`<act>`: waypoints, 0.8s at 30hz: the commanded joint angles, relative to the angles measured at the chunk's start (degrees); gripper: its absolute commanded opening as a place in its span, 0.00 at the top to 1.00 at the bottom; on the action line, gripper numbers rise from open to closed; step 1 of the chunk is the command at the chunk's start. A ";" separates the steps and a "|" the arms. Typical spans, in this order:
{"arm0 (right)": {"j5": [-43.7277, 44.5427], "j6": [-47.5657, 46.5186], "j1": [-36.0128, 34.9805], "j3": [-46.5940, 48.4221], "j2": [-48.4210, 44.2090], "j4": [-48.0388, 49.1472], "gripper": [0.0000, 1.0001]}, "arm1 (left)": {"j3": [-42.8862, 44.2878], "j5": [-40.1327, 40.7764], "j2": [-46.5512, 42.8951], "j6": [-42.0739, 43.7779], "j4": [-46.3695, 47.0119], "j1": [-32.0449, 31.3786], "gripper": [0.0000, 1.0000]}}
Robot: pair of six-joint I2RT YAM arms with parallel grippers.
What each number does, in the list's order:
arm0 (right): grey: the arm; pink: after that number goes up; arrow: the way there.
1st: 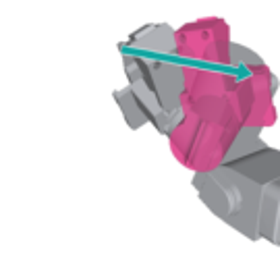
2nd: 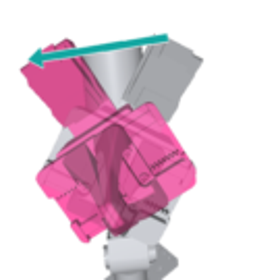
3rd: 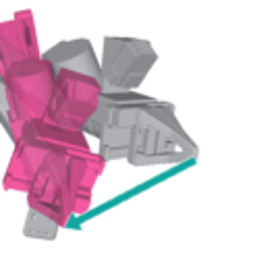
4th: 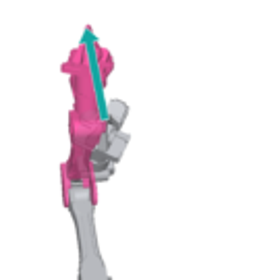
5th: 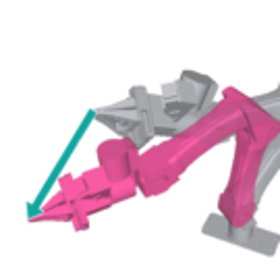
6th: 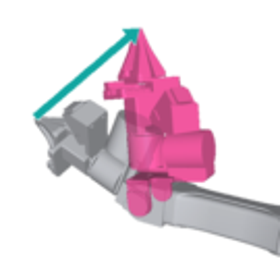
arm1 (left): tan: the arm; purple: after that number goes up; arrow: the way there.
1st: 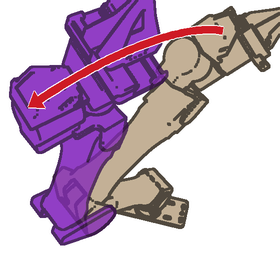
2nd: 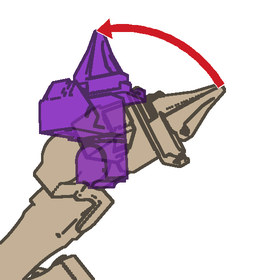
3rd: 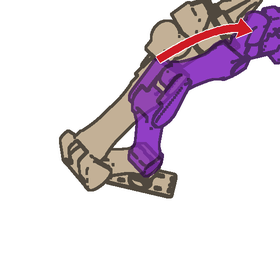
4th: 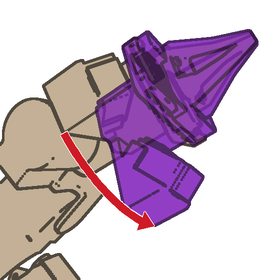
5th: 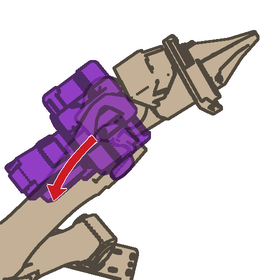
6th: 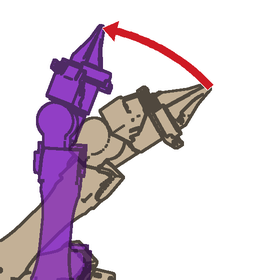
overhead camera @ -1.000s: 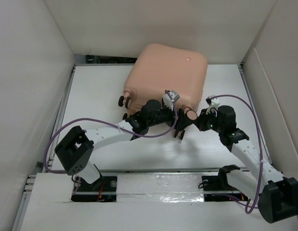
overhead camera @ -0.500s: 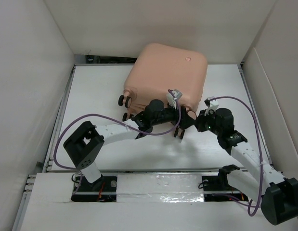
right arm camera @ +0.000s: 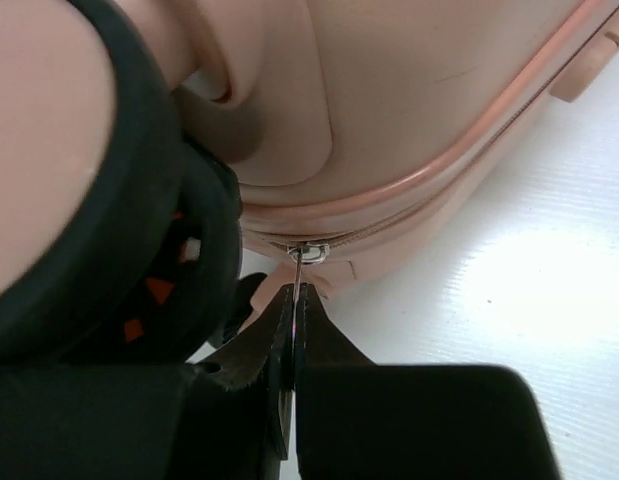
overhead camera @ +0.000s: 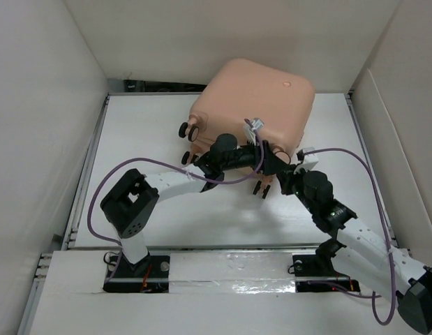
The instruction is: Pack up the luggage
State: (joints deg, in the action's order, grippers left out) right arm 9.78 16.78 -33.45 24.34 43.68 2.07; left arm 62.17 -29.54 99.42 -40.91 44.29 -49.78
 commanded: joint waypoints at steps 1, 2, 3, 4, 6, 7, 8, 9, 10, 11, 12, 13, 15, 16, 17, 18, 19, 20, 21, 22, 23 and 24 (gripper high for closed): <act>-16.89 1.24 -5.92 0.28 -3.17 13.04 1.00 | 10.76 3.70 3.41 -1.29 4.52 3.81 1.00; -17.94 1.16 -5.92 -0.69 -2.03 18.27 1.00 | 14.26 3.09 4.46 -0.50 1.53 3.81 0.99; -20.04 1.59 -5.92 -2.35 -1.50 23.46 1.00 | 16.29 2.13 4.99 -0.14 -1.63 3.81 0.97; -21.28 1.16 -5.92 -2.71 -1.23 23.51 1.00 | 16.31 0.81 5.43 -0.31 -2.45 4.51 0.93; -22.43 0.28 -6.54 -2.98 0.69 28.85 1.00 | 20.69 -5.42 7.54 -0.93 -6.47 5.30 0.84; -22.44 0.36 -6.54 -2.98 1.75 30.18 1.00 | 22.19 -7.35 8.50 -1.63 -7.89 6.44 0.71; -22.18 0.28 -6.54 -2.46 2.80 32.45 1.00 | 24.55 -10.85 10.51 -3.29 -8.95 6.45 0.64; -22.17 0.36 -6.54 -2.10 5.42 33.61 1.00 | 25.45 -12.63 11.58 -4.26 -9.57 7.15 0.56; -21.91 0.36 -7.67 -1.93 6.67 34.92 1.00 | 25.98 -14.13 12.55 -5.23 -9.75 7.67 0.43; -18.60 0.28 -8.81 -2.27 7.72 39.29 1.00 | 26.16 -17.01 14.56 -7.41 -9.49 7.68 0.39; -15.87 -0.77 -10.74 -4.37 9.65 42.46 1.00 | 25.37 -19.04 15.36 -9.26 -6.44 8.46 0.33; -15.85 -0.78 -10.76 -5.78 10.80 46.06 1.00 | 25.37 -20.11 16.06 -10.85 -5.46 8.47 0.31; -14.62 -0.08 -10.76 -6.41 13.70 50.40 1.00 | 22.39 -22.83 16.60 -15.58 0.93 9.35 0.26; -13.83 0.10 -11.54 -6.32 16.50 50.67 1.00 | 21.94 -23.54 16.51 -15.78 1.32 9.96 0.23; -11.82 0.36 -12.16 -6.23 17.83 51.97 1.00 | 19.85 -23.46 15.21 -15.78 1.93 10.57 0.22; -11.54 0.89 -12.69 -6.49 18.63 52.25 1.00 | 17.92 -22.50 13.89 -14.57 2.89 10.58 0.20; -11.36 1.76 -12.69 -6.93 18.55 51.99 1.00 | 15.90 -21.27 12.31 -13.34 2.90 11.54 0.17; -10.84 2.20 -12.69 -7.46 16.98 50.77 1.00 | 11.00 -17.26 8.20 -11.93 2.99 12.33 0.16; -10.40 2.56 -12.69 -8.07 15.75 49.71 1.00 | 8.17 -14.61 5.99 -10.70 3.17 14.34 0.15; -10.22 2.82 -12.69 -8.77 14.25 48.14 1.00 | 6.14 -12.41 3.62 -7.47 2.30 15.58 0.14; -10.05 2.74 -12.69 -8.87 10.85 43.77 1.00 | 3.16 -10.12 1.59 -5.43 0.46 16.89 0.14; -10.04 2.65 -12.69 -8.96 8.90 40.85 1.00 | 2.43 -6.10 -2.17 -3.41 -4.17 18.21 0.13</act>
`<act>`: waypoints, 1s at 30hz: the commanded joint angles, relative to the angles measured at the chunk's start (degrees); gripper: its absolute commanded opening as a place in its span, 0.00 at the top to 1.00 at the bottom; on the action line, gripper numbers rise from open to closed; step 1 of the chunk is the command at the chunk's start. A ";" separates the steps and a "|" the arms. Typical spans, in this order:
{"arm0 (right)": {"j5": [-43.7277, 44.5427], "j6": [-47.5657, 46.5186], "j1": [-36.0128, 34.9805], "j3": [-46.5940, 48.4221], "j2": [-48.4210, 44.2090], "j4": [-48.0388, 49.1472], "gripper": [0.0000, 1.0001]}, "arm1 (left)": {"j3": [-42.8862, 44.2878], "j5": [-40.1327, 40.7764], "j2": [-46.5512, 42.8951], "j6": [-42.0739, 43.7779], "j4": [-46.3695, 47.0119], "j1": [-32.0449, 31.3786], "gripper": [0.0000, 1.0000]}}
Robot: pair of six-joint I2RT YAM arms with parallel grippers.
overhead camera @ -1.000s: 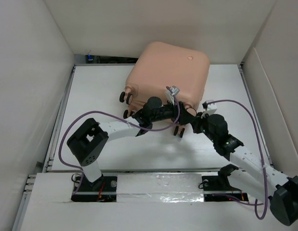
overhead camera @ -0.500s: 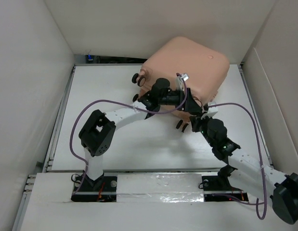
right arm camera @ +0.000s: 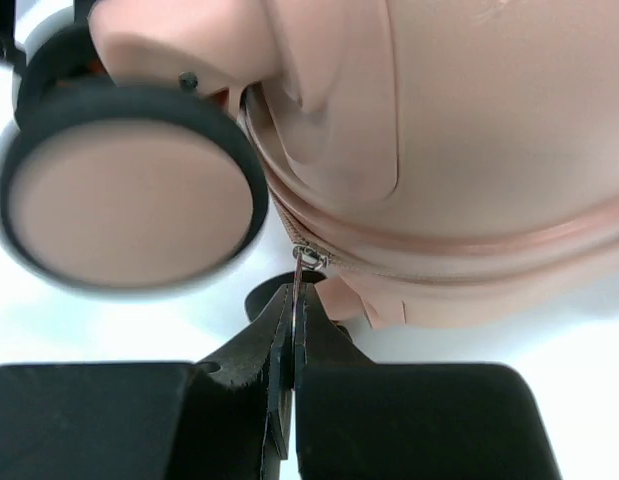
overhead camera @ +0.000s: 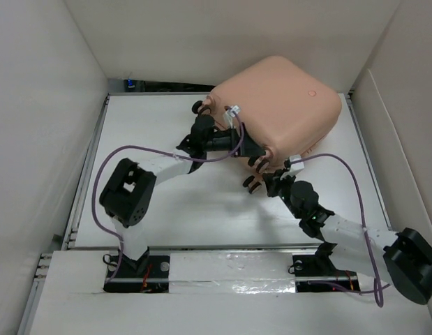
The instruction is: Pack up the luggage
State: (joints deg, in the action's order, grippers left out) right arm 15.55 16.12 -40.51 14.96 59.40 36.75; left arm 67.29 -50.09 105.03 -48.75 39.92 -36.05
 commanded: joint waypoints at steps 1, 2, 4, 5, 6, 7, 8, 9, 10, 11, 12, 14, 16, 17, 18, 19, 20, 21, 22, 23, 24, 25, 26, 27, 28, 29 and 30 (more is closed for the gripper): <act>-15.29 3.30 -5.63 0.42 -8.75 3.44 1.00 | -3.38 16.32 -9.65 7.59 -1.58 7.02 0.13; -13.29 3.30 -5.63 0.25 -12.60 -1.63 1.00 | -4.43 20.34 -13.07 9.27 -3.60 8.18 0.13; -11.87 2.78 -5.63 -0.37 -16.05 -4.66 1.00 | -4.80 26.06 -16.34 12.79 -10.54 9.68 0.13; -11.95 2.78 -5.63 -0.72 -17.55 -7.37 1.00 | -5.41 32.96 -19.75 16.37 -12.57 9.69 0.12; -12.38 2.43 -5.63 -0.55 -19.65 -8.96 1.00 | -5.85 36.78 -21.26 17.71 -15.81 9.69 0.12; -12.74 1.90 -4.93 -0.20 -20.19 -10.37 1.00 | -6.37 40.03 -22.84 18.68 -16.97 9.69 0.12; -13.26 1.72 -4.93 0.24 -20.46 -12.73 1.00 | -8.12 46.16 -25.55 19.39 -17.77 10.29 0.12; -13.53 1.55 -4.93 0.77 -20.63 -13.37 1.00 | -8.83 49.09 -26.62 19.57 -19.25 10.30 0.12; -13.79 1.29 -4.93 0.77 -20.29 -13.55 1.00 | -9.36 52.25 -27.59 19.75 -20.31 10.91 0.11; -14.40 1.37 -4.93 0.68 -19.85 -13.29 1.00 | -9.89 54.54 -28.47 20.44 -22.85 12.40 0.11; -14.58 1.37 -4.41 0.51 -19.85 -12.94 1.00 | -9.81 54.22 -28.57 21.06 -24.26 13.37 0.11; -15.11 1.81 -4.40 0.33 -19.58 -12.67 1.00 | -9.80 52.47 -28.83 22.55 -26.12 14.86 0.12; -15.11 1.99 -3.79 0.33 -19.93 -13.11 1.00 | -9.98 50.44 -28.74 27.99 -26.38 15.49 0.12; -16.76 1.81 -3.09 0.42 -20.28 -13.98 1.00 | -9.63 47.65 -29.01 30.45 -27.08 15.49 0.12; -17.13 1.81 -2.30 0.59 -20.37 -14.60 1.00 | -9.80 45.54 -29.18 33.34 -26.92 15.49 0.11; -17.74 1.38 -2.29 0.94 -20.63 -15.04 1.00 | -9.89 43.69 -29.36 38.77 -27.00 15.49 0.09; -19.23 1.20 -1.51 1.12 -21.25 -16.00 1.00 | -9.11 41.15 -28.75 41.60 -27.70 15.49 0.09; -19.94 1.19 -0.80 1.12 -21.69 -16.10 1.00 | -8.06 40.16 -28.05 44.42 -30.14 15.49 0.08; -20.55 1.11 -0.80 0.95 -22.13 -16.19 1.00 | -6.74 39.89 -27.08 46.88 -32.25 15.49 0.06; -21.43 1.11 -0.19 0.77 -22.65 -16.62 1.00 | -3.51 39.28 -26.03 51.08 -34.36 15.49 0.05; -21.79 1.11 -0.18 0.68 -23.88 -16.97 1.00 | -1.83 37.01 -23.67 52.78 -37.52 15.49 0.05; -22.05 1.28 0.34 0.60 -24.41 -17.15 1.00 | -0.16 35.95 -22.34 53.75 -38.94 15.49 0.04; -22.75 1.37 0.35 0.42 -24.85 -17.59 1.00 | 2.82 34.54 -21.11 54.89 -39.82 15.49 0.04; -23.02 1.37 0.87 0.25 -25.46 -17.77 1.00 | 3.98 32.53 -18.66 55.17 -40.79 15.49 0.04; -23.20 1.37 0.87 0.24 -25.64 -17.94 1.00 | 4.95 31.81 -17.59 55.34 -41.24 15.49 0.04; -23.28 1.37 0.87 0.16 -25.82 -18.20 1.00 | 6.70 31.37 -15.67 55.34 -41.41 15.49 0.04; -23.29 1.37 0.87 0.16 -26.00 -18.38 1.00 | 7.50 31.36 -14.69 55.60 -41.68 14.96 0.04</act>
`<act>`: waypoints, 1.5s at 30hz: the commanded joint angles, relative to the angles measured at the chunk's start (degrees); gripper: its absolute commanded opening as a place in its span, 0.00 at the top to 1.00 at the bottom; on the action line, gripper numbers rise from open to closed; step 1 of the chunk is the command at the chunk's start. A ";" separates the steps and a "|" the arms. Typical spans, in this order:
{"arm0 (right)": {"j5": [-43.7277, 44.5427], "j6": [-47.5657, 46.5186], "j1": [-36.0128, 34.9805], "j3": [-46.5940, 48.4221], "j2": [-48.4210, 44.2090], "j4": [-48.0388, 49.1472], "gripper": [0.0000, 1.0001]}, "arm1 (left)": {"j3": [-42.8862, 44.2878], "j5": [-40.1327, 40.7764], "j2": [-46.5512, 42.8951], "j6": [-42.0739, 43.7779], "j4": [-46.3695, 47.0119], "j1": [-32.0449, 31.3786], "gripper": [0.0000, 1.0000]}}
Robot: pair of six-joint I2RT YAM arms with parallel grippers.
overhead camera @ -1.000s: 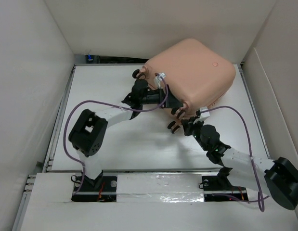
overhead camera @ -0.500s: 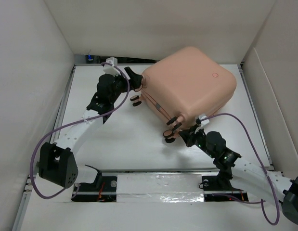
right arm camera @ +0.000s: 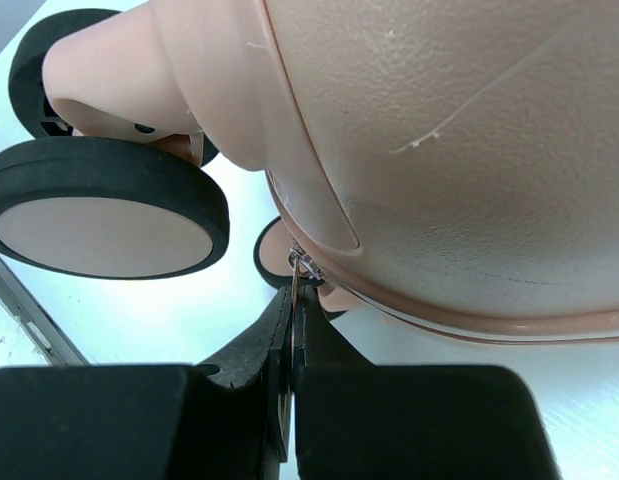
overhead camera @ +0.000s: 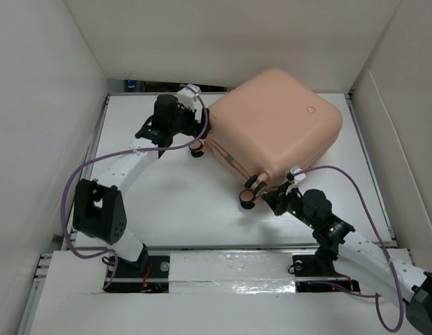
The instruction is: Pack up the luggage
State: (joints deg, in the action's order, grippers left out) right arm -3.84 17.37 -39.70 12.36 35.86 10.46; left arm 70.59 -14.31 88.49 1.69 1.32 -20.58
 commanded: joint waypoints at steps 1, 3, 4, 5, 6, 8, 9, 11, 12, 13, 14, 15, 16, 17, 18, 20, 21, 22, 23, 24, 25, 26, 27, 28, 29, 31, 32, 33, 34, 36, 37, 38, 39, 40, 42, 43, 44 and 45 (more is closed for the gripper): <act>-3.81 0.12 0.06 2.76 -2.81 7.74 1.00 | 5.08 -4.24 2.73 5.34 -4.21 -0.52 0.06; -3.46 0.12 0.59 2.76 -3.33 7.03 1.00 | 7.28 -3.02 5.37 6.82 -6.06 -1.30 0.07; -3.46 0.12 0.59 2.84 -3.77 6.86 1.00 | 7.98 -2.05 6.25 7.35 -6.76 -2.00 0.08; -3.37 0.04 0.59 2.84 -4.04 6.25 1.00 | 9.12 -1.17 7.56 7.79 -7.29 -2.01 0.09; -3.37 0.04 0.59 2.84 -4.13 6.07 1.00 | 9.39 -0.73 8.01 8.23 -8.17 -2.01 0.10; -3.28 -0.05 1.11 2.93 -4.30 5.45 1.00 | 9.83 -0.72 8.54 9.20 -8.70 -2.01 0.16; -3.37 -0.05 1.12 3.02 -4.30 5.28 1.00 | 9.75 -0.98 8.80 9.47 -8.88 -2.01 0.20; -2.93 -0.05 1.12 3.02 -4.30 5.27 1.00 | 9.74 -2.12 8.81 9.91 -8.71 -1.48 0.40; -2.84 -0.05 1.12 3.19 -4.04 5.19 1.00 | 9.92 -3.78 9.07 9.91 -8.71 -1.48 0.52; -2.67 -0.05 1.64 3.28 -3.87 5.10 1.00 | 10.18 -4.67 9.16 9.91 -8.79 -1.48 0.69; -2.58 0.04 1.65 3.63 -3.60 5.01 1.00 | 10.45 -5.46 9.33 9.47 -8.88 -1.48 0.77; -2.58 0.04 2.34 3.90 -3.08 4.92 1.00 | 10.97 -6.34 9.51 8.95 -8.36 -1.48 0.84; -2.58 0.04 3.13 4.33 -2.73 4.75 1.00 | 10.71 -6.52 9.34 8.16 -7.66 -1.48 0.97; -2.84 0.04 3.66 4.69 -2.29 4.57 1.00 | 9.67 -6.96 8.73 6.84 -6.78 -2.09 1.00; -3.28 0.12 4.36 5.91 -1.15 4.48 1.00 | 9.05 -6.62 8.28 6.05 -5.38 -2.10 1.00; -4.85 0.30 7.16 7.67 -0.18 4.05 1.00 | 7.82 -7.13 7.32 3.94 -4.75 -2.80 1.00; -5.56 0.21 8.40 9.59 0.35 4.04 1.00 | 6.07 -8.53 5.66 1.23 -4.66 -2.80 1.00; -6.35 0.13 9.81 10.66 1.57 4.13 1.00 | 4.75 -9.24 4.60 -0.36 -3.88 -2.80 1.00; -8.71 0.04 13.13 11.89 2.37 4.13 1.00 | 3.17 -10.29 3.28 -1.33 -3.44 -2.80 1.00; -10.30 -0.05 14.90 13.12 3.07 4.13 1.00 | 0.46 -10.48 0.66 -3.17 -3.43 -4.28 1.00; -11.79 0.04 16.83 15.30 3.95 4.48 1.00 | -0.62 -9.52 -0.85 -5.10 -4.21 -5.60 1.00; -13.46 0.21 18.85 16.37 5.87 5.53 1.00 | -1.67 -8.03 -2.43 -5.21 -5.01 -7.53 1.00; -17.13 0.39 22.61 17.42 7.02 6.15 1.00 | -3.77 -4.63 -5.49 -5.56 -5.62 -9.63 1.00; -19.26 0.65 24.48 19.44 8.25 6.85 1.00 | -4.92 -3.46 -7.00 -7.74 -5.89 -13.48 1.00; -23.19 0.83 26.24 20.59 11.40 7.81 1.00 | -6.15 -2.93 -8.49 -8.98 -5.46 -15.35 1.00; -26.21 1.53 30.20 22.44 14.40 9.13 1.00 | -11.16 -0.47 -13.32 -14.05 -1.86 -20.52 1.00; -27.96 1.71 30.91 23.75 15.81 10.97 1.00 | -13.09 0.06 -14.82 -15.74 0.15 -22.12 1.00; -28.68 1.88 30.91 24.37 18.52 11.86 1.00 | -16.67 1.02 -17.62 -17.32 3.30 -23.79 1.00; -29.12 1.62 30.91 25.07 19.85 12.04 1.00 | -18.28 1.90 -19.13 -18.99 4.81 -26.94 1.00; -30.79 1.01 30.91 27.35 24.49 11.00 1.00 | -23.36 3.92 -22.98 -23.48 10.24 -29.86 1.00; -30.53 1.35 30.04 27.63 25.74 11.42 1.00 | -24.87 4.80 -24.14 -24.97 12.02 -31.26 1.00; -30.27 1.44 28.47 27.46 26.71 11.77 1.00 | -26.28 5.86 -25.11 -26.20 13.43 -33.63 1.00; -27.92 1.53 27.50 25.98 27.16 12.65 1.00 | -28.55 7.43 -26.68 -28.30 14.66 -34.52 1.00; -24.59 2.40 25.31 24.31 26.55 15.44 1.00 | -31.36 7.54 -28.01 -29.54 18.33 -35.83 1.00; -21.25 3.20 22.40 17.66 25.23 19.38 1.00 | -33.91 7.54 -28.89 -33.13 25.52 -36.37 1.00; -18.43 3.72 20.39 14.83 23.66 21.43 1.00 | -35.07 7.36 -29.07 -34.38 28.27 -36.37 1.00; -14.40 5.82 14.89 11.93 22.86 26.75 1.00 | -36.30 6.84 -28.99 -35.35 31.52 -36.37 1.00; -6.44 6.71 11.35 8.85 22.42 30.98 1.00 | -37.27 6.14 -28.20 -35.97 34.07 -36.37 1.00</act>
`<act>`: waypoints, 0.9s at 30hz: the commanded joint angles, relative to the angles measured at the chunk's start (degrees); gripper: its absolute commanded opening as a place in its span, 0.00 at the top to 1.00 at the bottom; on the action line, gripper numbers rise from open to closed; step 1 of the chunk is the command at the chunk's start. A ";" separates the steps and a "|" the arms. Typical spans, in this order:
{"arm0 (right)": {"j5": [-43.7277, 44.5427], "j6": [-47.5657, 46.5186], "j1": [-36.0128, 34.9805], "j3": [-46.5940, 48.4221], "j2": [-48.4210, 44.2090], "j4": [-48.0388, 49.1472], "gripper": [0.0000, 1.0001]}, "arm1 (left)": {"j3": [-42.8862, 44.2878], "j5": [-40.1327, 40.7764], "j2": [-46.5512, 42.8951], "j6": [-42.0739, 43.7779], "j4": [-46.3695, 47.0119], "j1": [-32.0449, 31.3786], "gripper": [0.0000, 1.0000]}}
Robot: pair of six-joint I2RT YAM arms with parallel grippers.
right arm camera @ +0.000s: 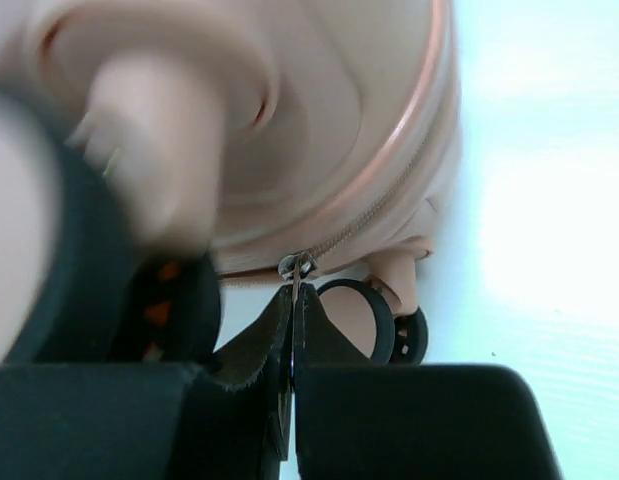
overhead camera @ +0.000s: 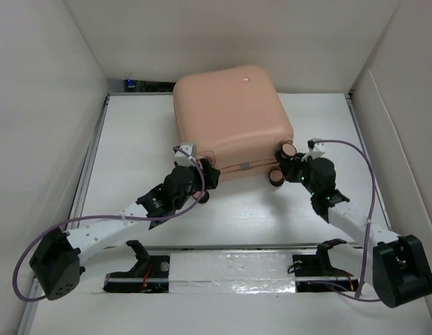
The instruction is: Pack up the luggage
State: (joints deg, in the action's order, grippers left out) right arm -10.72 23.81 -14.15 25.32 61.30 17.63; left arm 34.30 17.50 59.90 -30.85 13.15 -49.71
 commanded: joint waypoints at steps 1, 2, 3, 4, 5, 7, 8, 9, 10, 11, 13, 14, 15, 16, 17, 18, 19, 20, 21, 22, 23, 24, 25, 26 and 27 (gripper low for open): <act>4.61 0.62 -17.89 -8.75 -2.94 27.51 1.00 | -0.82 -25.84 1.18 -3.95 25.67 -7.24 1.00; 9.27 0.10 -21.58 -9.41 -1.02 30.25 1.00 | -0.30 -26.28 2.14 -4.04 27.18 -7.24 1.00; 16.36 -0.69 -26.93 -8.89 0.82 31.75 1.00 | 1.10 -28.03 4.24 -3.95 28.59 -7.24 1.00; 17.65 -1.57 -28.46 -7.41 2.75 31.16 1.00 | 2.16 -29.00 5.39 -3.69 30.25 -7.24 1.00; 17.93 -3.14 -29.87 -3.74 6.43 29.85 1.00 | 3.13 -29.88 6.27 -3.60 30.97 -7.24 1.00; 19.07 -4.12 -34.07 -1.69 9.35 31.41 1.00 | 5.15 -31.03 7.60 -3.60 33.77 -7.24 1.00; 19.59 -3.86 -35.06 -0.63 10.58 32.89 1.00 | 5.59 -31.21 7.78 -3.52 34.48 -7.24 1.00; 19.34 -3.51 -35.68 -0.28 12.86 33.43 1.00 | 6.55 -31.29 7.95 -3.43 34.92 -7.24 1.00; 18.55 -3.08 -36.20 0.16 13.93 34.13 1.00 | 6.91 -31.47 8.13 -3.51 35.97 -7.24 1.00; 17.59 -2.37 -36.91 0.43 15.15 35.36 1.00 | 7.26 -31.73 8.22 -3.86 36.51 -7.24 1.00; 13.11 -1.76 -37.61 2.27 18.22 36.51 1.00 | 8.32 -33.66 9.00 -5.18 39.22 -7.24 1.00; 12.05 -1.23 -39.62 2.97 19.20 36.51 1.00 | 8.58 -34.28 9.36 -5.88 40.54 -6.72 1.00; 11.17 -0.96 -40.94 4.28 20.08 37.30 1.00 | 8.85 -34.81 9.71 -7.19 41.60 -6.71 1.00; 11.16 -0.79 -42.26 4.73 21.48 37.65 1.00 | 8.76 -34.55 9.80 -7.73 43.96 -6.19 1.00; 11.16 0.17 -44.36 5.09 21.84 38.18 1.00 | 8.59 -34.20 9.89 -8.25 45.20 -6.18 1.00; 8.98 1.49 -44.90 5.26 22.19 39.75 1.00 | 8.41 -34.37 9.97 -9.39 47.65 -4.71 1.00; 8.01 2.20 -44.91 5.18 22.11 40.81 1.00 | 8.50 -34.72 10.15 -10.10 48.63 -3.73 1.00; 7.21 2.90 -45.69 5.09 22.20 41.86 1.00 | 8.76 -35.25 10.15 -10.63 49.34 -2.51 1.00; 5.90 3.34 -46.22 5.00 22.20 43.35 1.00 | 9.20 -36.38 9.63 -11.24 49.87 -0.93 1.00; 5.28 3.61 -46.23 5.09 22.11 43.28 1.00 | 9.20 -36.57 9.10 -12.90 51.09 2.31 1.00; 5.36 3.70 -46.84 5.00 21.24 42.93 1.00 | 9.29 -37.00 8.75 -13.61 51.54 3.91 1.00; 7.10 3.52 -47.45 4.74 20.54 41.62 1.00 | 9.55 -37.79 8.05 -14.23 51.45 5.05 1.00; 8.07 3.26 -47.46 4.48 19.92 40.74 1.00 | 9.64 -38.15 7.87 -15.54 51.45 6.46 1.00; 9.04 2.74 -47.46 4.73 19.48 39.60 1.00 | 9.64 -38.50 7.95 -16.08 51.89 6.47 1.00; 10.44 2.47 -47.46 5.35 19.91 37.76 1.00 | 9.64 -38.68 8.74 -16.95 52.50 6.47 1.00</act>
State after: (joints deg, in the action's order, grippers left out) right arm 11.42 24.47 -55.70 26.46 83.13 48.80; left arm 35.24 -10.90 71.59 -48.99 35.79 -43.64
